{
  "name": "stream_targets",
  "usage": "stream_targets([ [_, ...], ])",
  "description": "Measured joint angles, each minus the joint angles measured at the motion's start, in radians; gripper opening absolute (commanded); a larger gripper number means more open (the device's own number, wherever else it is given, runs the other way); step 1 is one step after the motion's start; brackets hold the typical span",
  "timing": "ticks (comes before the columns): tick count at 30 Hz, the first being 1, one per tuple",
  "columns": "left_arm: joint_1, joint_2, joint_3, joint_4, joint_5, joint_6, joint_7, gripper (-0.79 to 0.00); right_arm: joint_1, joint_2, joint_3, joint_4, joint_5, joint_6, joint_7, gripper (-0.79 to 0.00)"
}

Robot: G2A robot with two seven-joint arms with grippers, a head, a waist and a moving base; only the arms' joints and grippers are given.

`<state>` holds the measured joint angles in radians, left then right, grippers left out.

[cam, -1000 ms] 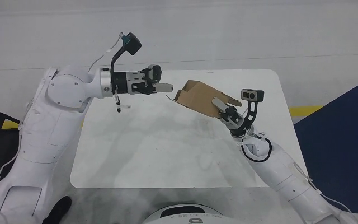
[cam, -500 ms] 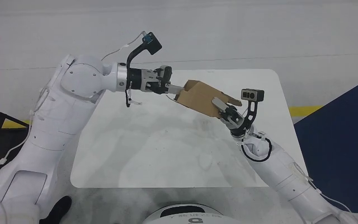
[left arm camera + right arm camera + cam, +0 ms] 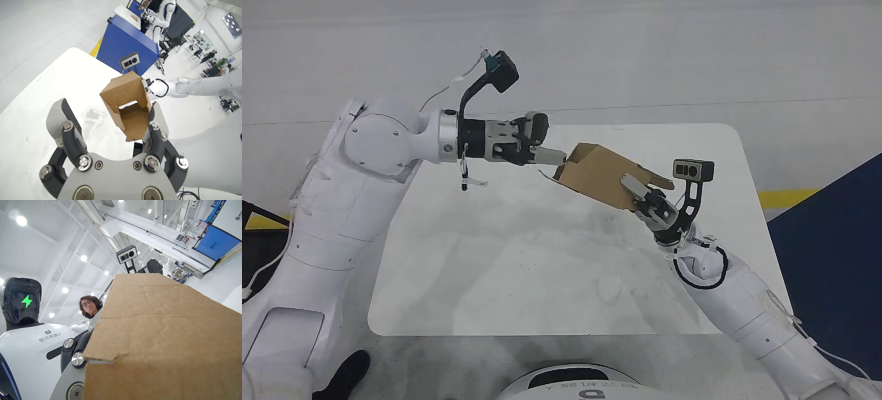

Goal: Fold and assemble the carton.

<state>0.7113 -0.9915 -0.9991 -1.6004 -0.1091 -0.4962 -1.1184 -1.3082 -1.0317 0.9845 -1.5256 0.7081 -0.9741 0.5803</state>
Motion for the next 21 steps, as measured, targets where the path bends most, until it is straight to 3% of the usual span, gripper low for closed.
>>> stream_targets([
  [7,-0.02,-0.012,0.06,-0.004,0.137,0.091,0.032,0.0,0.0,0.0,0.0,0.0,0.0,0.0,0.0,-0.785],
  [21,-0.084,-0.041,0.145,0.019,0.143,0.104,0.002,0.0,0.0,0.0,0.0,0.0,0.0,0.0,0.0,-0.785],
])
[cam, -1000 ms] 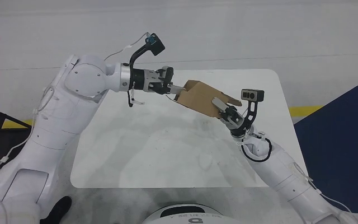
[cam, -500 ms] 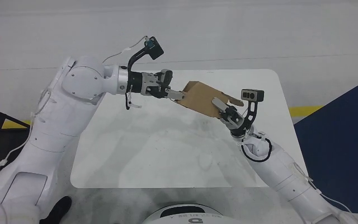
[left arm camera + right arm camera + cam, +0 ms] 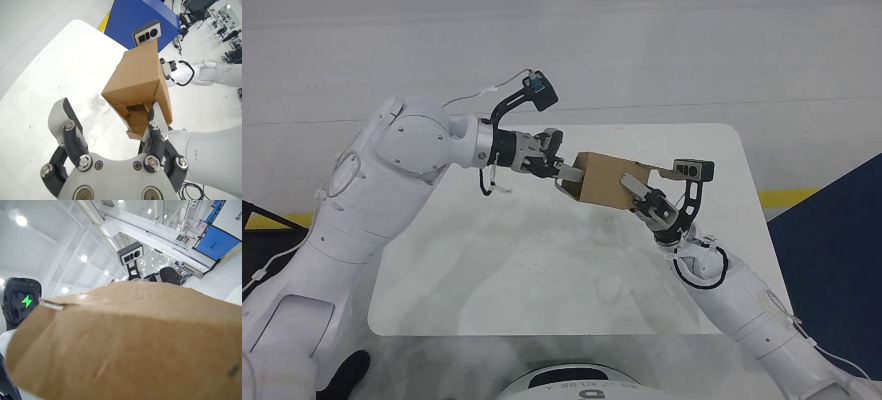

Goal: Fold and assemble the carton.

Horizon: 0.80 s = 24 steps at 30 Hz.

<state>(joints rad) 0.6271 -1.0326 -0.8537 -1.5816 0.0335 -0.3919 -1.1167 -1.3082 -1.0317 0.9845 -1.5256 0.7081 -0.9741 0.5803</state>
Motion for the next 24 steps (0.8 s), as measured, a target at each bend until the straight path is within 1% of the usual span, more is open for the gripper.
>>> stream_targets([
  [6,-0.012,-0.007,0.011,0.011,0.016,0.019,0.016,0.0,0.0,0.0,0.0,0.0,0.0,0.0,0.0,-0.785],
  [9,-0.005,-0.006,-0.007,0.021,-0.006,0.023,0.042,0.0,0.0,0.0,0.0,0.0,0.0,0.0,0.0,-0.785],
  [13,0.025,0.006,-0.061,0.015,-0.043,-0.003,0.058,0.0,0.0,0.0,0.0,0.0,0.0,0.0,0.0,-0.785],
  [15,0.05,0.017,-0.1,0.005,-0.061,-0.017,0.058,0.0,0.0,0.0,0.0,0.0,0.0,0.0,0.0,-0.785],
  [18,0.112,0.04,-0.181,-0.008,-0.069,-0.027,0.061,0.0,0.0,0.0,0.0,0.0,0.0,0.0,0.0,-0.785],
  [22,0.223,0.069,-0.286,-0.01,-0.068,-0.031,0.08,0.0,0.0,0.0,0.0,0.0,0.0,0.0,0.0,-0.785],
  [24,0.262,0.076,-0.308,-0.011,-0.061,-0.031,0.08,0.0,0.0,0.0,0.0,-0.002,-0.002,0.003,-0.002,-0.785],
])
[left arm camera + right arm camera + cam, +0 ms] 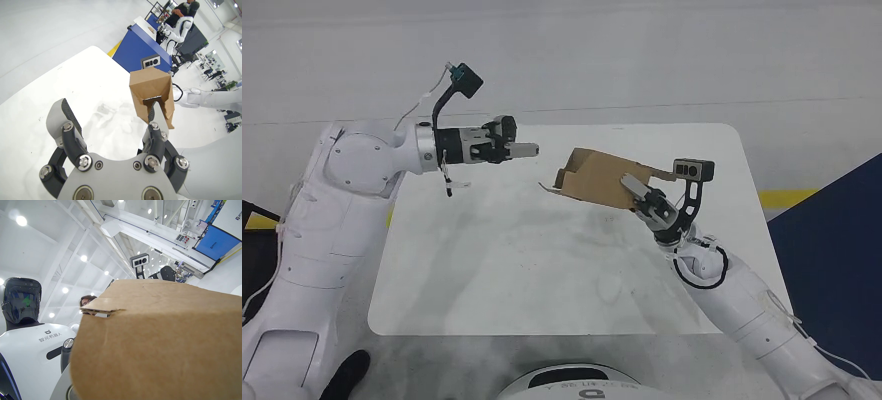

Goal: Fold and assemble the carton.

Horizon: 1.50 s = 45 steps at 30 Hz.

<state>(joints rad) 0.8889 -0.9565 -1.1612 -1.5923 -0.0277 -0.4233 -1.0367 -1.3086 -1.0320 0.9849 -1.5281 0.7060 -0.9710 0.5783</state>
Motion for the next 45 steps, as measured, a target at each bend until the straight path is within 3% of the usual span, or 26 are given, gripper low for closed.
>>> stream_targets([
  [6,0.041,-0.005,0.042,-0.017,0.004,-0.002,0.008,0.0,-0.007,-0.008,0.008,-0.041,-0.032,0.041,-0.02,-0.785],
  [25,-0.125,-0.071,0.264,0.052,0.046,0.029,0.025,0.0,-0.059,-0.02,0.063,-0.054,-0.018,0.036,0.006,-0.785],
  [40,-0.167,-0.101,0.327,0.089,0.049,0.053,0.032,0.0,-0.064,-0.034,0.083,-0.051,0.014,0.041,0.043,-0.785],
  [45,-0.17,-0.1,0.305,0.106,0.03,0.047,0.04,0.0,-0.069,-0.039,0.096,-0.031,0.035,0.033,0.041,-0.785],
])
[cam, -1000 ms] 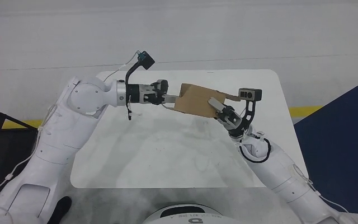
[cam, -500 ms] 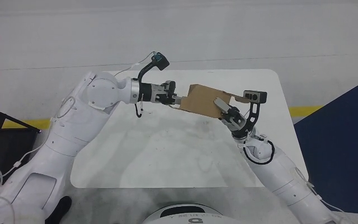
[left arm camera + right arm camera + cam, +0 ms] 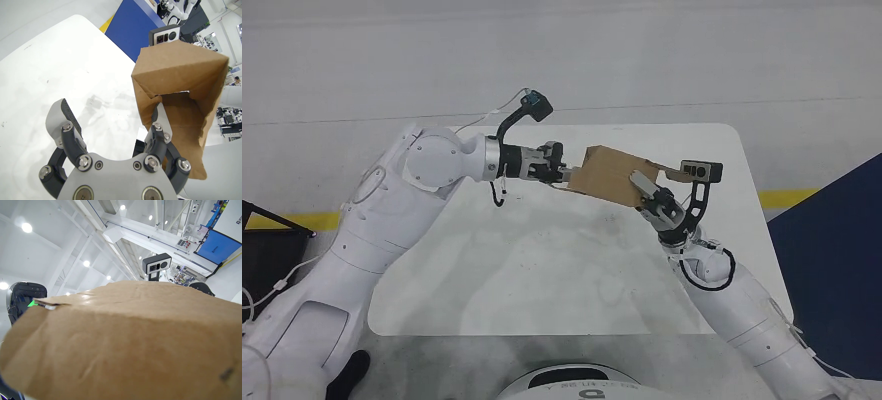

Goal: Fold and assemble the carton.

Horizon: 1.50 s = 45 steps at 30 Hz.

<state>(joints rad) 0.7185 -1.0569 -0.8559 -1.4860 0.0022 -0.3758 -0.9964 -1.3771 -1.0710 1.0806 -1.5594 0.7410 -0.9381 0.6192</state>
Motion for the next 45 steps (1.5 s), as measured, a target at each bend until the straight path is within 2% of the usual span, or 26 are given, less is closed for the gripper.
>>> stream_targets([
  [6,0.041,0.027,-0.104,-0.012,-0.049,-0.03,-0.019,0.0,-0.013,-0.004,0.019,0.023,0.075,-0.012,0.019,-0.785],
  [10,0.077,0.045,-0.18,-0.056,-0.095,-0.055,-0.037,0.0,-0.018,-0.005,0.033,0.04,0.133,-0.013,0.059,-0.785],
  [14,0.085,0.051,-0.199,-0.111,-0.136,-0.079,-0.076,0.0,-0.02,-0.008,0.039,0.043,0.154,-0.007,0.092,-0.785],
  [22,0.007,0.029,-0.13,-0.097,-0.121,-0.05,-0.065,0.0,-0.027,-0.017,0.045,0.039,0.163,-0.008,0.131,-0.785],
  [33,-0.118,-0.009,-0.001,-0.066,-0.019,-0.007,-0.112,0.0,-0.046,-0.026,0.066,0.041,0.172,-0.009,0.159,-0.785],
  [45,-0.176,-0.047,0.088,0.006,0.008,0.005,-0.093,0.0,-0.044,-0.039,0.076,0.062,0.182,0.016,0.169,-0.785],
])
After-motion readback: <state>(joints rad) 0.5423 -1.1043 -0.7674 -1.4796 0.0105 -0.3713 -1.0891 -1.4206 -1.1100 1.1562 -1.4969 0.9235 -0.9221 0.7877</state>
